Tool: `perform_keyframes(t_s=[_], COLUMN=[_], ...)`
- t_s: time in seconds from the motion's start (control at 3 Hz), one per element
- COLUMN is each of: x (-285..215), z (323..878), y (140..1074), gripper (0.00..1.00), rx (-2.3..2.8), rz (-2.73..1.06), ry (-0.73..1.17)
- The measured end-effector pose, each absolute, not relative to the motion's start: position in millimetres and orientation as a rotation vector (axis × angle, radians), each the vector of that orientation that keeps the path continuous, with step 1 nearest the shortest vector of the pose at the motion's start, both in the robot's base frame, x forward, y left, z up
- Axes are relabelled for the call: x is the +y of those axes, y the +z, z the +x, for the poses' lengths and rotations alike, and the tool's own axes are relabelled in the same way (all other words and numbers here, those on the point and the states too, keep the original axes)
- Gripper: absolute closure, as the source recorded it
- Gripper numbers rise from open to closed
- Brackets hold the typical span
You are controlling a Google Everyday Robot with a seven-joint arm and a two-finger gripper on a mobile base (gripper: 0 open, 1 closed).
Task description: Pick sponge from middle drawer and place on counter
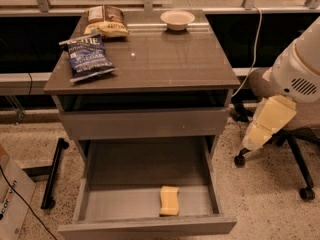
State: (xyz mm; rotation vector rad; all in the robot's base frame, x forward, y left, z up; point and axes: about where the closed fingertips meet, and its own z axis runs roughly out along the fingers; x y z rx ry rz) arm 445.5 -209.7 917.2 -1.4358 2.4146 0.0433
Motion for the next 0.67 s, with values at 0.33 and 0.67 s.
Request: perform_keyframes(t_s=[0.33,0.67], x=[-193,-162], z=[451,466], y=[888,816], gripper=[0.00,0.00], rx=[2.472,2.621], rz=[-1.412,-1.289], ry=[0.087,0.215])
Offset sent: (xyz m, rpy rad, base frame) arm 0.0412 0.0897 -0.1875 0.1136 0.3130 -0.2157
